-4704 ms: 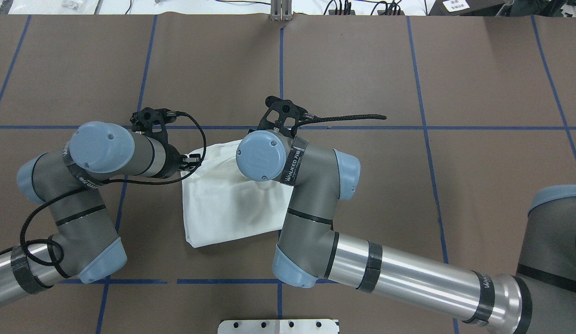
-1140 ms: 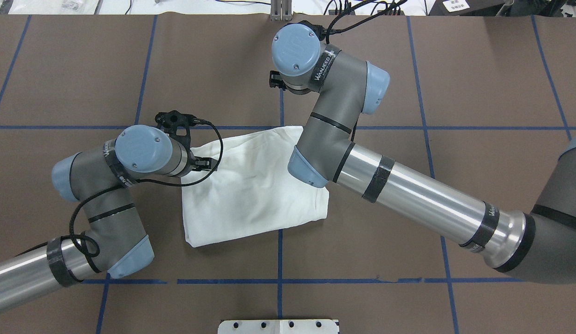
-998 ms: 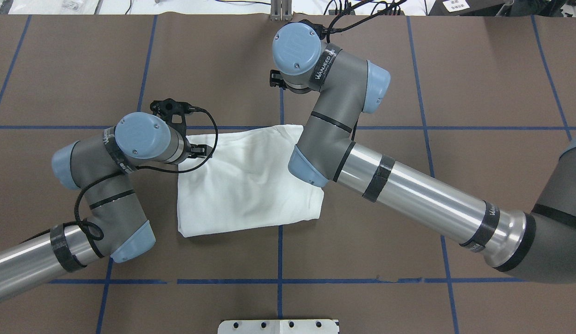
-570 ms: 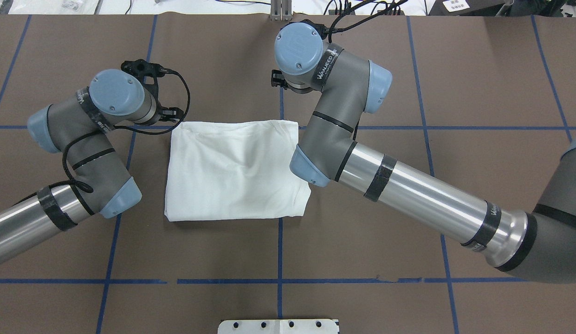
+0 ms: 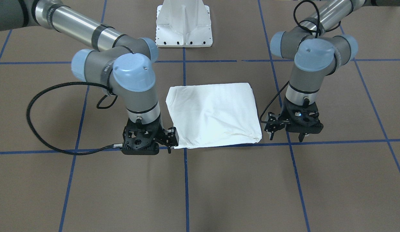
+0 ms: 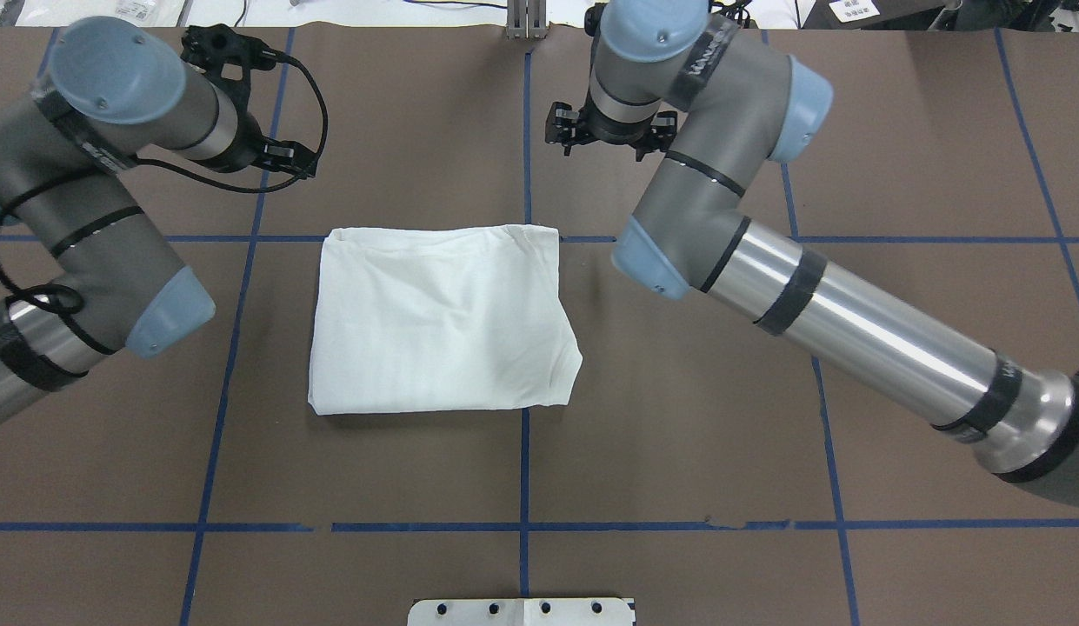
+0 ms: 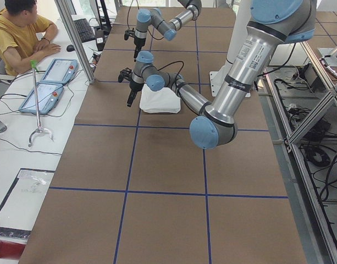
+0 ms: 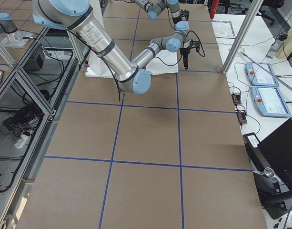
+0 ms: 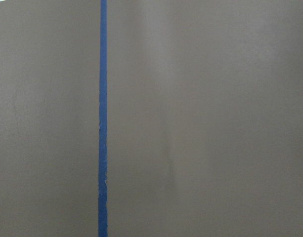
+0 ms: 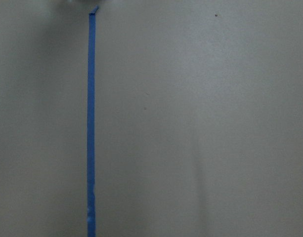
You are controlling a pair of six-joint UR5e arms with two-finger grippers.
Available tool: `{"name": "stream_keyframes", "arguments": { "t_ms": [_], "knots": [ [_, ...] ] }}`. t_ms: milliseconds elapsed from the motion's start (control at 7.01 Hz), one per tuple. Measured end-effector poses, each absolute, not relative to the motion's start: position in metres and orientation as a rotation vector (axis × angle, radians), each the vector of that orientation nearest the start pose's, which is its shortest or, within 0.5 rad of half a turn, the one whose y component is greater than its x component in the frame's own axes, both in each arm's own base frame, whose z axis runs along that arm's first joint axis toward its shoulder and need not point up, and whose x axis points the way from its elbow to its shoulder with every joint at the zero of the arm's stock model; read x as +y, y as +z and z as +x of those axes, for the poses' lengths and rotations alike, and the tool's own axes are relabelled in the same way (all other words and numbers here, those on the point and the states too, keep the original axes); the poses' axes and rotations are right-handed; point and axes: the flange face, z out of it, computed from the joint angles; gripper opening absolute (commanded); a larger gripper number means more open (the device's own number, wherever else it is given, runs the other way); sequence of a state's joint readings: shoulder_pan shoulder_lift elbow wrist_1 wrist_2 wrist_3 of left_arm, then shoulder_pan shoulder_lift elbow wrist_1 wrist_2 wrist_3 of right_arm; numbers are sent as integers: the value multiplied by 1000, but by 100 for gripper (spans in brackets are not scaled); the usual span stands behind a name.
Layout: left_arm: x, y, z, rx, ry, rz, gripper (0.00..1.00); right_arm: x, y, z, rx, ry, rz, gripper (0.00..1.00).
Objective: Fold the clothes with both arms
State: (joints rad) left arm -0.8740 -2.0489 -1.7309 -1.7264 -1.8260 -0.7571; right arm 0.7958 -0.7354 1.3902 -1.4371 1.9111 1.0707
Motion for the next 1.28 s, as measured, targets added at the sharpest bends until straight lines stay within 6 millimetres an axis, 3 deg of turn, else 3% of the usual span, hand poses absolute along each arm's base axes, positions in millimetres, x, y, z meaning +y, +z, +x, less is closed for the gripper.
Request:
{"name": "stream_keyframes", "arguments": {
  "t_ms": [143, 285, 428, 713, 855, 998, 1283],
  "knots": [
    [-548, 283, 290, 701, 102, 433, 100, -616, 229, -404, -812, 72, 202, 100],
    [-533, 282, 238, 687, 172, 439, 100, -618, 254, -337, -783, -11, 199, 100],
    [-526, 300, 180, 669, 254, 446, 100, -615, 286, -265, -750, -89, 200, 100],
    [-514, 377, 55, 651, 335, 424, 100, -597, 368, -132, -719, -196, 187, 100],
    [-500, 417, 6, 675, 298, 386, 100, -579, 420, -71, -713, -227, 170, 100],
    [-487, 456, -27, 696, 236, 332, 100, -550, 479, -22, -711, -251, 139, 100],
    [-472, 516, -55, 704, 151, 237, 100, -471, 586, 37, -706, -221, 36, 100]
  ]
}}
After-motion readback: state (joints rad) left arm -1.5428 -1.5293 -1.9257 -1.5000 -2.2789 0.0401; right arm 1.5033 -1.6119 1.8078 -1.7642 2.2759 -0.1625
